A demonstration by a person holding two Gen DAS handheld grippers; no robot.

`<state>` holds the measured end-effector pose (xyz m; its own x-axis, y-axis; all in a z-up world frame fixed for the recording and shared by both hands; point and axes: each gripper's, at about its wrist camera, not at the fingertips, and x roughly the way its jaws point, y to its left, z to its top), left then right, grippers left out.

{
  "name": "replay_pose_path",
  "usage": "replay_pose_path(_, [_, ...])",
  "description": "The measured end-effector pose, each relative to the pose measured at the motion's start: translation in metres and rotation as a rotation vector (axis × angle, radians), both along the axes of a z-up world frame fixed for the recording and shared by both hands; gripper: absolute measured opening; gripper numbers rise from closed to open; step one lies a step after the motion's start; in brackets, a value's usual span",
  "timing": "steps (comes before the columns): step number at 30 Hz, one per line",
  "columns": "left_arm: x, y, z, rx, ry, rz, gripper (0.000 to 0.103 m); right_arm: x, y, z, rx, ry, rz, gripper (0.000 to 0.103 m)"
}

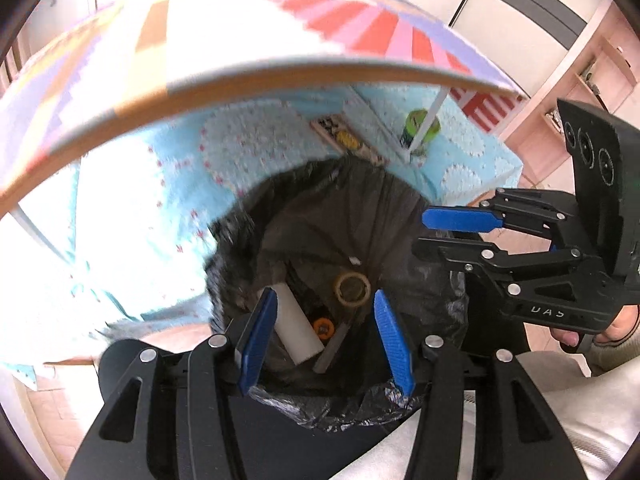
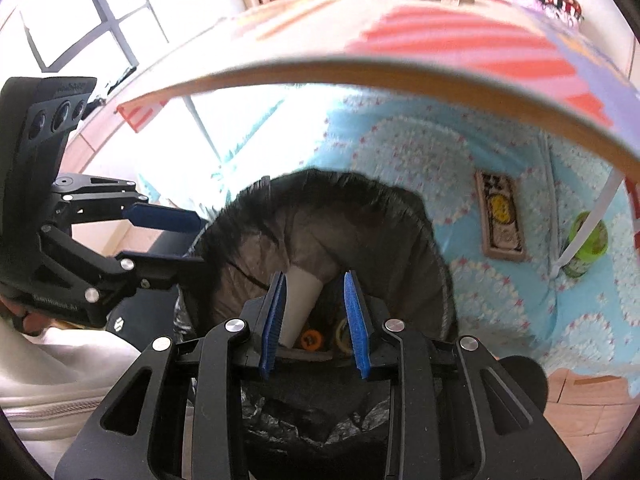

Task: Collect trash
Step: 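Open both grippers to drop the ruler and bottle cap into the bin, then raise both open grippers from the bin toward the mat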

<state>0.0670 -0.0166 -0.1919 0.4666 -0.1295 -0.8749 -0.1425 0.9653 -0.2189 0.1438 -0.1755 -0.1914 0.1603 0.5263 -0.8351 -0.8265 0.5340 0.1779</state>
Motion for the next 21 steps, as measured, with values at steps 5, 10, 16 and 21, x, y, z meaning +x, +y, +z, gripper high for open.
replay_pose_path(5, [-0.001,0.007,0.026,0.018,-0.055,-0.002,0.049,0.003,-0.001,0.02,0.032,-0.036,0.003,0.03])
replay_pose_path(10, [0.003,0.011,0.048,0.034,-0.099,-0.006,0.049,0.007,0.001,0.037,0.055,-0.076,0.012,0.03])
replay_pose_path(16, [0.003,0.015,0.074,0.063,-0.165,0.011,0.049,0.015,0.004,0.058,0.081,-0.122,0.022,0.03])
replay_pose_path(21, [0.012,0.021,0.091,0.077,-0.199,0.02,0.049,0.023,0.013,0.07,0.094,-0.151,0.035,0.03])
